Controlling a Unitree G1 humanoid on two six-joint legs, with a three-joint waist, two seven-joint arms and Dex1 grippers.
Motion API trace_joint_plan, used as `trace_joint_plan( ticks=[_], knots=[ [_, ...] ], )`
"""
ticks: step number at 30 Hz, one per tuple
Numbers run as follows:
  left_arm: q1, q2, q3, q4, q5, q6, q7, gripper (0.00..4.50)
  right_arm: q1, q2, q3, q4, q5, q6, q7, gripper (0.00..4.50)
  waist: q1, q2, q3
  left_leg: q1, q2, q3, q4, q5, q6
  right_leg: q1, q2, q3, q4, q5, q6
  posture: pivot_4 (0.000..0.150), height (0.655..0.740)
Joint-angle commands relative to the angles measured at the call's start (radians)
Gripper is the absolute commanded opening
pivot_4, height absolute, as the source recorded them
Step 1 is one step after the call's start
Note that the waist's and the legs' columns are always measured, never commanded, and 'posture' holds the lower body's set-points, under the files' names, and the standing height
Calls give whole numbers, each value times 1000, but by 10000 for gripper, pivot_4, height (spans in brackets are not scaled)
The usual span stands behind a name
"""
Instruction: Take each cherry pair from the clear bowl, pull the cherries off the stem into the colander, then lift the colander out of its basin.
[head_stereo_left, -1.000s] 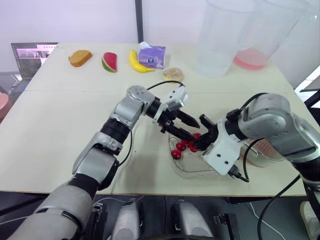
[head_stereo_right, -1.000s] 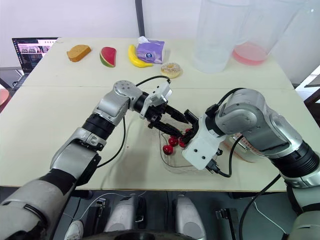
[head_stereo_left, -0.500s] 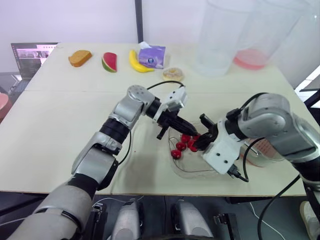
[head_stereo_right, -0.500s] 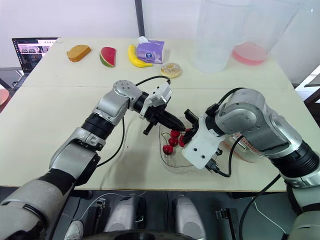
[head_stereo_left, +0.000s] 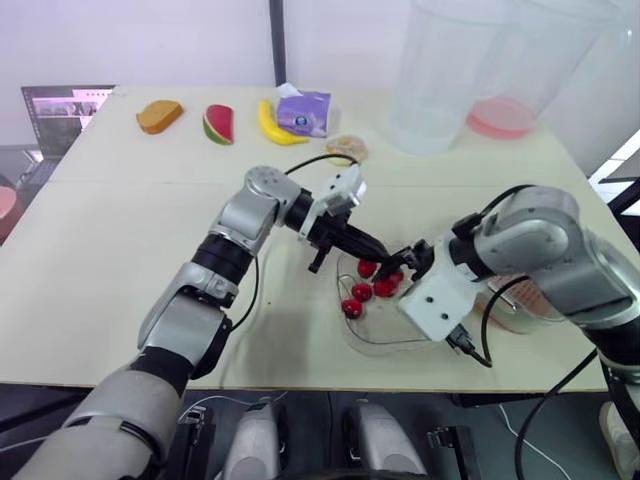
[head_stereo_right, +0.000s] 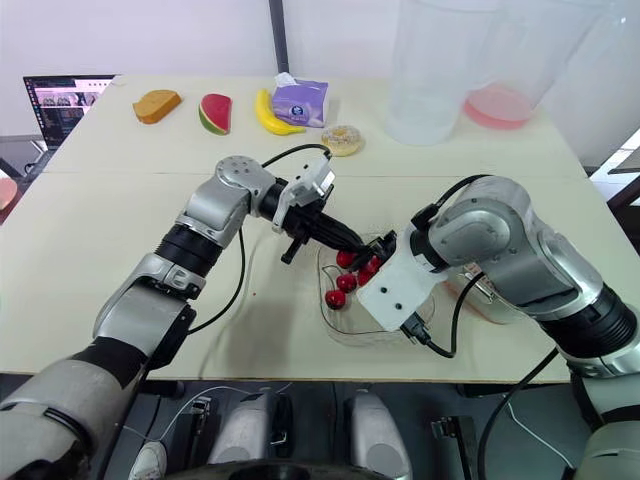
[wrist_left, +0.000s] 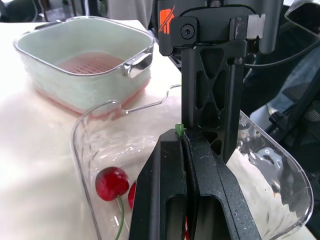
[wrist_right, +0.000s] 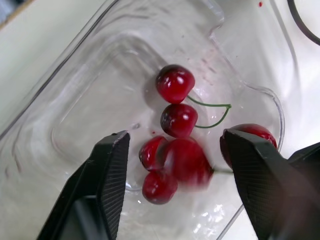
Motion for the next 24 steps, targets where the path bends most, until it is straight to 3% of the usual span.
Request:
trace_joint_plan(
  ticks=[1,11,16,20,24],
  knots=[
    [-21,0,35,8,1,-6,37,0,-33,-41,-140,-73,112,141,-6,29318,1,0,0,0,0,0,0,0,0,0,0,0,0,0,0,1500,7400],
    [33,49,142,-134,-82,149,136,0,57,-41,-532,-246,546,940,-242,29318,-2,0,0,0,1,-2,-1,0,0,0,-4,0,1,0,0,1500,7400],
    [78,62,196,-275,-157,275,210,0,76,87,-617,-270,584,1227,-524,29318,-3,0,0,0,0,-2,0,0,0,0,-5,0,2,0,0,1500,7400],
    [119,74,217,-370,-194,337,270,0,79,301,-690,-342,675,1473,-662,29318,-5,1,0,-1,0,-1,-1,0,0,-1,-4,0,3,0,0,1500,7400],
    [135,84,215,-408,-215,363,296,0,75,376,-678,-355,702,1553,-742,29318,-2,1,-1,-1,0,-1,-1,1,-1,-3,-3,1,6,0,0,1500,7400]
  ],
)
